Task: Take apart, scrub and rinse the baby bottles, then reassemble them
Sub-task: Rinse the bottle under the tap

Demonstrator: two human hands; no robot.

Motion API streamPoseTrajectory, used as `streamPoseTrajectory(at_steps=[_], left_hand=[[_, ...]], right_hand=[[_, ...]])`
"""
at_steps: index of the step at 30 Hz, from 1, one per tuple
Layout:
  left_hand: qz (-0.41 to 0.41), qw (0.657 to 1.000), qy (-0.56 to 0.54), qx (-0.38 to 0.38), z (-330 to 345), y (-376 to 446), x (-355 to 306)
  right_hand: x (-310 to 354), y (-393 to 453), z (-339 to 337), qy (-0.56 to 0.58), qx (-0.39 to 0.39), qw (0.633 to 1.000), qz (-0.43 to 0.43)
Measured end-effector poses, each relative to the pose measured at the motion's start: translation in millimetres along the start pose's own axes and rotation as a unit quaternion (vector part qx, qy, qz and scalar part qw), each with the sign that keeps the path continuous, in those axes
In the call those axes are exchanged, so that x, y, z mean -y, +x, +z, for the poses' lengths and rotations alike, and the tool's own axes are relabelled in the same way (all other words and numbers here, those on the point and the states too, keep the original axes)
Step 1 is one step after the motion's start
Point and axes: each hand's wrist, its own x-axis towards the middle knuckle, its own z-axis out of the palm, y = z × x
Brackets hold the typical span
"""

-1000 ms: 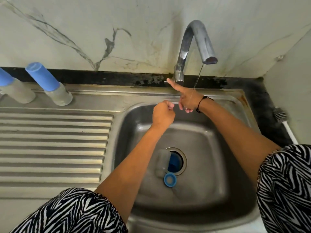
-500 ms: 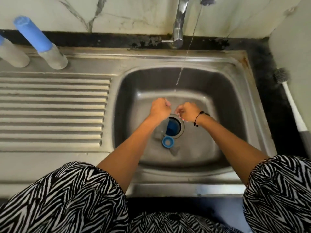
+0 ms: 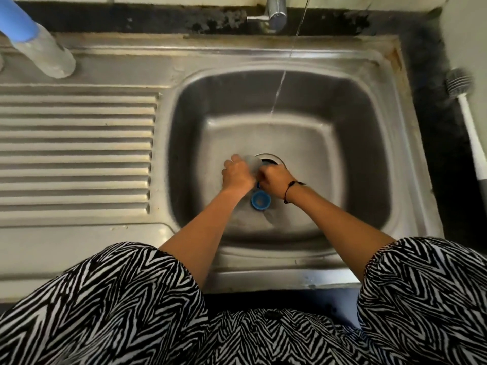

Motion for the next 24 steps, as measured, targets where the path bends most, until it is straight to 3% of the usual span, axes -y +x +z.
streamPoseTrajectory(at_steps=[3,8,11,15,18,20,24], left_hand=[[-0.007,1.0,0.025,0.01,7.5,5.3,3.0],[0.031,0.995,0.063,-0.077,0.8,11.0,9.0],[0.035,0.997,0.035,-0.055,-7.7,16.0,7.4],[0.006,0.999,0.042,-0.015,-3.1,11.4,5.5],[0.006,0.999,0.034,-0.035,5.2,8.6,12.3],[0.011,0.999,0.019,-0.049,2.3,10.4,10.5],[0.097,0.995,-0.004,-0.038,-28.8,23.1,-22.9]], right_hand=[[3.8,5.5,1.7,0.013,0.006,1.0,-0.004],[-0.2,6.5,-5.5,0.041,0.002,0.999,-0.005],[2.3,7.4,-17.0,0.064,-0.015,0.998,-0.008],[11.2,6.7,-25.8,0.048,0.031,0.998,-0.015],[17.2,8.0,-24.9,0.044,0.043,0.998,-0.01],[16.8,10.6,-25.0,0.025,0.024,0.999,-0.008],[2.8,17.0,-45.6,-0.036,-0.102,0.994,0.013]])
